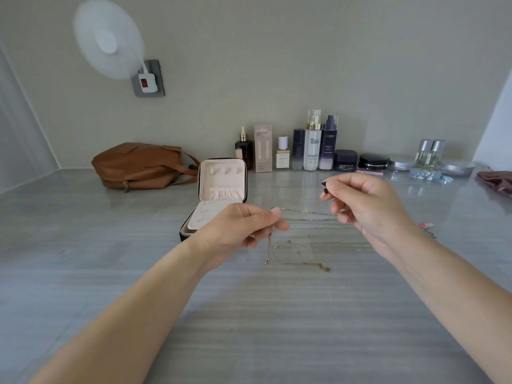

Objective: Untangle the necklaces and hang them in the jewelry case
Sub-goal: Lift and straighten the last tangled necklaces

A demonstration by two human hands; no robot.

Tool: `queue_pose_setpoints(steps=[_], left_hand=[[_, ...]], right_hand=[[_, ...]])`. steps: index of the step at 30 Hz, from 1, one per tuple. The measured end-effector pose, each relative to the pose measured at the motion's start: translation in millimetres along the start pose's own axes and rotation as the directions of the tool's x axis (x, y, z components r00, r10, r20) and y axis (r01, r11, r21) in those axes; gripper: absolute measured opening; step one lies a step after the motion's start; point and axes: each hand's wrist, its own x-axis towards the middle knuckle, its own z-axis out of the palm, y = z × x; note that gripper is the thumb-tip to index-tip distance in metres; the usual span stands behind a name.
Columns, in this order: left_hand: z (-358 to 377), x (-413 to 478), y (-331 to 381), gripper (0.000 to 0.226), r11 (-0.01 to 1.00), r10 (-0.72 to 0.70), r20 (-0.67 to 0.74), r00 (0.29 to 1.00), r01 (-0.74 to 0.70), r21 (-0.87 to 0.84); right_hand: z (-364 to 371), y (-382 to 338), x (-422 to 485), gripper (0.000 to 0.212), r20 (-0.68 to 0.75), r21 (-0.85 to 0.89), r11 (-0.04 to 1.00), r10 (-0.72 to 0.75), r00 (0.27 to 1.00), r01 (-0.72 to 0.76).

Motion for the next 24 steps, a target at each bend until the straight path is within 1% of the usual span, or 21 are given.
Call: queue_pose_setpoints(steps=[2, 4, 6, 7, 12, 17, 20, 22, 24], left_hand=[[-1.6, 0.3, -0.1, 0.026, 0.999, 0.018, 0.001, 1.000, -0.018, -0.029], [-4.0, 2.6, -1.1, 0.034, 0.997, 0.043, -0.026, 0.999, -0.044, -0.063], [-5.0, 4.2, -1.2, 0.027, 0.994, 0.058, -0.055, 0.997, -0.063, -0.093], [-5.2, 4.7, -1.2, 0.024, 0.993, 0.058, -0.065, 0.996, -0.065, -0.103], [-8.2, 6.9, -3.1, 0.024, 0.986, 0.055, -0.107, 0.993, -0.071, -0.152], [-9.9, 5.3, -0.4, 0.023, 0.952, 0.078, -0.136, 0.988, -0.115, -0.283], [-11.8, 5.6, 1.2, 0.027, 0.938, 0.101, -0.134, 0.986, -0.139, -0.318], [-11.4, 5.3, 1.7, 0.025, 0.934, 0.117, -0.120, 0.986, -0.151, -0.324], [-10.0, 5.4, 1.1, 0.026, 0.933, 0.124, -0.109, 0.986, -0.154, -0.326]], right_hand=[[-0.5, -6.2, 1.4, 0.011, 0.013, -0.035, 0.999, -0.010, 1.000, 0.011], [-2.0, -13.0, 2.3, 0.011, 0.024, -0.073, 0.997, -0.034, 0.999, 0.036], [-3.2, -18.7, 2.6, 0.012, 0.022, -0.100, 0.993, -0.064, 0.998, 0.066], [-3.5, -20.7, 3.0, 0.012, 0.018, -0.106, 0.991, -0.078, 0.997, 0.080], [-2.1, -27.7, 7.1, 0.014, -0.018, -0.091, 0.991, -0.103, 0.994, 0.101], [7.0, -31.0, 8.2, 0.021, -0.032, -0.093, 0.986, -0.141, 0.990, 0.137], [11.7, -33.1, 8.6, 0.023, -0.071, -0.132, 0.979, -0.166, 0.984, 0.156], [14.6, -34.4, 8.7, 0.022, -0.094, -0.080, 0.987, -0.146, 0.985, 0.139], [18.1, -35.4, 7.9, 0.020, -0.085, 0.066, 0.995, -0.070, 0.994, 0.076]])
